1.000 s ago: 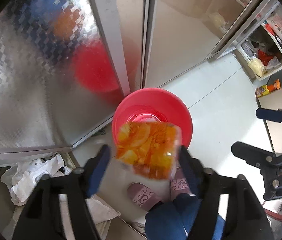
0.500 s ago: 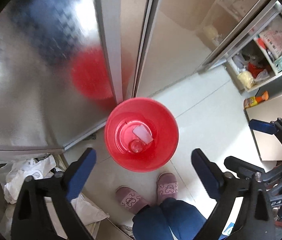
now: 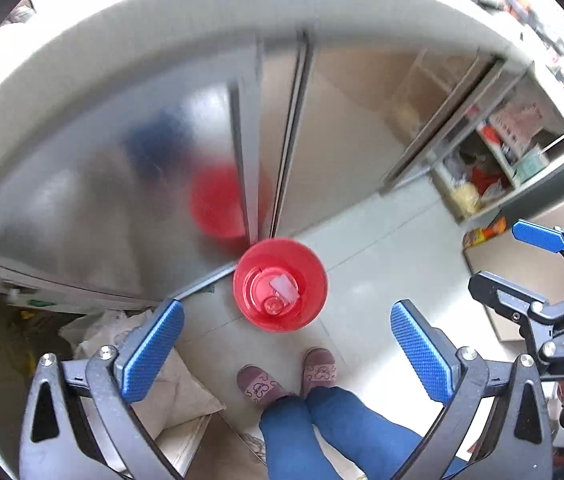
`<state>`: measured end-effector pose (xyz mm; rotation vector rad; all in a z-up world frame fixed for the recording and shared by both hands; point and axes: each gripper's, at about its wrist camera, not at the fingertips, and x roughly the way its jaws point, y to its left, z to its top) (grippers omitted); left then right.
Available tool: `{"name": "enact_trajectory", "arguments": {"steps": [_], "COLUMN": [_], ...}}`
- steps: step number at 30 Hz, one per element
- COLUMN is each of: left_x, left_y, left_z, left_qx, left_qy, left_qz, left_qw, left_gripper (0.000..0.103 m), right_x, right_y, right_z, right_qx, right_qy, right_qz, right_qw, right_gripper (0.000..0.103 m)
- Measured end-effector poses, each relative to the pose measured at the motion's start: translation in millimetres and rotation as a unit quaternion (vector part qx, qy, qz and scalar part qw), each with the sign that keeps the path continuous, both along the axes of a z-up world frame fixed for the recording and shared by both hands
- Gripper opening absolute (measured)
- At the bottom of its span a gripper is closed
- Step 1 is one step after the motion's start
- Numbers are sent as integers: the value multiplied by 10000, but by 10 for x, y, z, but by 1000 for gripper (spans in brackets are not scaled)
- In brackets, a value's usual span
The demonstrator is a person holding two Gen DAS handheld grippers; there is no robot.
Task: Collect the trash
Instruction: 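Raise both tools back up to the counter trash pile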
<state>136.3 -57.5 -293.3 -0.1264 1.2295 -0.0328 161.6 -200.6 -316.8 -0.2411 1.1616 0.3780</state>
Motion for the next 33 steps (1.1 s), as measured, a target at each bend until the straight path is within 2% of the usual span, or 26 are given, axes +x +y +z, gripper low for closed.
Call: {"name": "enact_trajectory", "arguments": {"steps": [4, 8, 11, 15, 18, 24, 29, 33], "left_x": [-74, -163, -197, -229, -220, -235, -184, -51], "left_y": [51, 123, 174, 235, 330, 740, 1141, 1472], "left_z": [611, 1195, 1525, 1811, 1995, 2274, 2314, 2302], "left_qx": [-6, -35, -18, 21, 180, 116, 122, 274], "left_qy": [-165, -491, -685, -838, -917, -964, -939, -836], "left_qz": [116, 277, 332, 244, 393, 826, 999, 1007], "left_qw": [9998, 9984, 9971, 9962, 9949, 9918, 9905, 9910], "left_gripper": [103, 103, 103, 103, 103, 103, 103, 103], "right_x": [-94, -103, -175, -227, -223, -85, 74, 235], "right_y": [54, 85, 190, 375, 556, 927, 1319, 1721], "right_z": [603, 1125, 1451, 1796, 1925, 2143, 2147, 2132], "right_qx": [-21, 299, 429, 519, 594, 592, 662, 692], "right_qy": [-283, -221, -508, -880, -1015, -1069, -969, -875], "right_qz": [28, 74, 271, 654, 988, 1507, 1832, 1996], "right_qw": [9996, 9993, 9974, 9926, 9881, 9810, 9761, 9735], "right_gripper": [100, 101, 100, 101, 100, 101, 101, 101]}}
